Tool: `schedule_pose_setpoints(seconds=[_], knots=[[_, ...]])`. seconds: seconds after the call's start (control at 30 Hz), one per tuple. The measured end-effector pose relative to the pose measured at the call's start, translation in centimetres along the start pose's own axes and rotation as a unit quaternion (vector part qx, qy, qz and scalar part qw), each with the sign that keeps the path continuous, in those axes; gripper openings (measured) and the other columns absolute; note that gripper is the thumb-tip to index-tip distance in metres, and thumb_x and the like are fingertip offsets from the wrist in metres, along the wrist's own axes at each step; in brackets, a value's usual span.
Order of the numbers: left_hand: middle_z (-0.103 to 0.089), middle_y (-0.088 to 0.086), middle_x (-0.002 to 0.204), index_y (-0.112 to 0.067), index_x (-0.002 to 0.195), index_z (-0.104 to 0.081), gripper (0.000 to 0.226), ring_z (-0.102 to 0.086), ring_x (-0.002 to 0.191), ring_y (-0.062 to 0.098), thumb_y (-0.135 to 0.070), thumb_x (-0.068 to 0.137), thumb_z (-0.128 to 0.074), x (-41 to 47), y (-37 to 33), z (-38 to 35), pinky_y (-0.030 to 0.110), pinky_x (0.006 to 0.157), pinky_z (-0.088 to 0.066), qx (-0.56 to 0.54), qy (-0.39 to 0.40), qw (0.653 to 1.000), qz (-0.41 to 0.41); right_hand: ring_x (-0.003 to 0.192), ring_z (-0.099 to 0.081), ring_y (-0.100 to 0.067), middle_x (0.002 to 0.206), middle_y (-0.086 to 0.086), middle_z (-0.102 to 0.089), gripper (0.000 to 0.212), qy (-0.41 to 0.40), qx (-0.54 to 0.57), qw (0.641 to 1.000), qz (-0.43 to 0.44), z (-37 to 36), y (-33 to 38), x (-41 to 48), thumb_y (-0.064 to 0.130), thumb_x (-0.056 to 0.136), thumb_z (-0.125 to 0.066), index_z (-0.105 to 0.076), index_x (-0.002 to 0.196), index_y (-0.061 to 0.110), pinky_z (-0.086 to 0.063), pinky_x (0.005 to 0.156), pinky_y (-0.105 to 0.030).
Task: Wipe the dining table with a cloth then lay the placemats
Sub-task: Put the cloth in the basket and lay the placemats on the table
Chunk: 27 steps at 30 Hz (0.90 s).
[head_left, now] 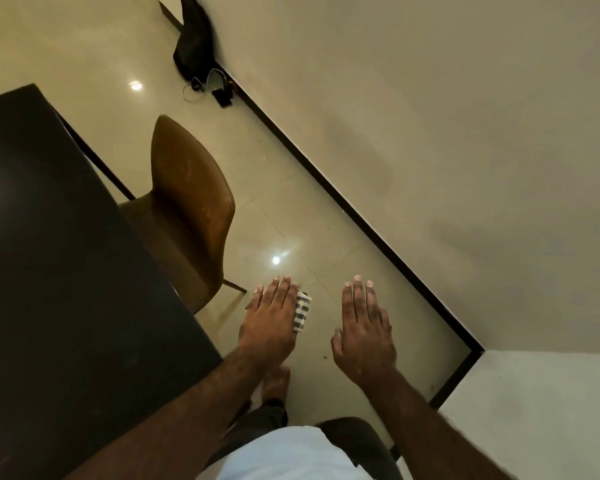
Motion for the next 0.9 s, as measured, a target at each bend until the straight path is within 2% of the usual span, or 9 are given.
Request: schedule_pose_setpoints(seconds=[0.17, 0.33, 0.4, 0.47, 0.53, 0.7, 0.8, 0.83, 0.9], knots=[[0.013, 0.010, 0.186, -0.015, 0.176, 0.011, 0.084, 0.014, 0.172, 0.030, -0.035, 0.115, -0.042, 3.8, -0.9, 2.6, 0.053, 0.140, 0.005, -0.014, -0.016, 1.000, 0.019, 0.174, 0.008, -0.038, 0.186, -0.016, 0.016, 0.103, -0.012, 0.013, 1.000, 0.013, 2.4, -1.8, 5.1, 0.044, 0.100, -0.056, 0.000, 0.179, 0.010, -0.023, 0.136, -0.058], [0.010, 0.011, 0.187, -0.014, 0.177, 0.008, 0.084, 0.010, 0.173, 0.029, -0.030, 0.114, -0.046, 9.1, -1.7, 4.7, 0.050, 0.140, 0.002, -0.057, -0.043, 0.997, 0.040, 0.173, 0.016, -0.037, 0.184, -0.015, 0.026, 0.107, -0.006, -0.002, 0.997, 0.075, 4.2, -4.2, 11.4, 0.048, 0.101, -0.055, 0.010, 0.179, 0.012, -0.017, 0.137, -0.056], [0.006, 0.011, 0.187, -0.015, 0.178, 0.005, 0.082, 0.006, 0.173, 0.029, -0.028, 0.114, -0.044, 11.4, -2.4, 5.7, 0.049, 0.141, -0.001, -0.098, -0.062, 0.992, 0.053, 0.173, 0.012, -0.037, 0.185, -0.016, 0.021, 0.107, -0.010, 0.000, 0.994, 0.105, 5.6, -5.7, 14.0, 0.047, 0.100, -0.055, 0.008, 0.179, 0.011, -0.021, 0.136, -0.055], [0.003, 0.011, 0.187, -0.016, 0.178, 0.004, 0.079, 0.004, 0.174, 0.028, -0.027, 0.114, -0.042, 13.4, -3.2, 7.6, 0.049, 0.141, -0.003, -0.138, -0.096, 0.984, 0.065, 0.174, 0.003, -0.039, 0.187, -0.018, 0.009, 0.106, -0.036, 0.007, 0.991, 0.128, 7.7, -7.1, 16.8, 0.045, 0.098, -0.059, -0.001, 0.179, 0.009, -0.027, 0.135, -0.056], [0.004, 0.010, 0.187, -0.017, 0.177, 0.004, 0.078, 0.004, 0.173, 0.027, -0.027, 0.114, -0.041, 15.7, -3.6, 9.8, 0.049, 0.141, -0.003, -0.191, -0.089, 0.975, 0.076, 0.174, -0.004, -0.040, 0.187, -0.019, 0.000, 0.104, -0.043, 0.021, 0.990, 0.135, 9.6, -8.3, 19.1, 0.043, 0.098, -0.063, -0.010, 0.179, 0.007, -0.029, 0.133, -0.056], [0.002, 0.007, 0.188, -0.020, 0.178, 0.001, 0.078, 0.002, 0.174, 0.025, -0.025, 0.114, -0.043, 19.3, -3.6, 15.1, 0.048, 0.141, -0.005, -0.287, -0.127, 0.941, 0.130, 0.174, 0.008, -0.038, 0.186, -0.017, 0.013, 0.102, -0.030, 0.024, 0.983, 0.180, 13.1, -10.0, 24.7, 0.043, 0.102, -0.056, 0.001, 0.179, 0.010, -0.022, 0.138, -0.054], [0.000, 0.006, 0.188, -0.018, 0.179, 0.001, 0.080, 0.000, 0.174, 0.023, -0.022, 0.112, -0.043, 21.6, -1.8, 18.1, 0.045, 0.141, 0.000, -0.329, -0.151, 0.921, 0.143, 0.174, 0.012, -0.036, 0.185, -0.014, 0.020, 0.102, -0.036, 0.037, 0.976, 0.209, 15.9, -9.2, 28.3, 0.045, 0.101, -0.051, 0.007, 0.179, 0.013, -0.015, 0.140, -0.051], [0.001, 0.006, 0.188, -0.018, 0.179, 0.001, 0.081, 0.000, 0.174, 0.023, -0.023, 0.112, -0.043, 22.6, -0.9, 19.3, 0.043, 0.140, 0.001, -0.351, -0.154, 0.913, 0.144, 0.174, 0.008, -0.037, 0.186, -0.015, 0.016, 0.103, -0.043, 0.032, 0.975, 0.217, 16.9, -8.8, 29.7, 0.046, 0.099, -0.053, 0.004, 0.179, 0.012, -0.018, 0.139, -0.051], [0.001, 0.005, 0.188, -0.018, 0.179, 0.002, 0.080, 0.000, 0.174, 0.023, -0.027, 0.112, -0.041, 24.3, 1.0, 21.4, 0.041, 0.139, 0.002, -0.368, -0.143, 0.904, 0.162, 0.171, -0.022, -0.042, 0.185, -0.020, -0.015, 0.107, -0.074, 0.015, 0.968, 0.241, 18.8, -7.9, 32.5, 0.047, 0.087, -0.072, -0.028, 0.176, 0.007, -0.041, 0.130, -0.054]])
Point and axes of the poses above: each hand's wrist, its own x-axis towards the middle knuckle, its own z-axis out of the back of the hand, y = z × x, the point moved 4 cm from there along x, towards the middle knuckle
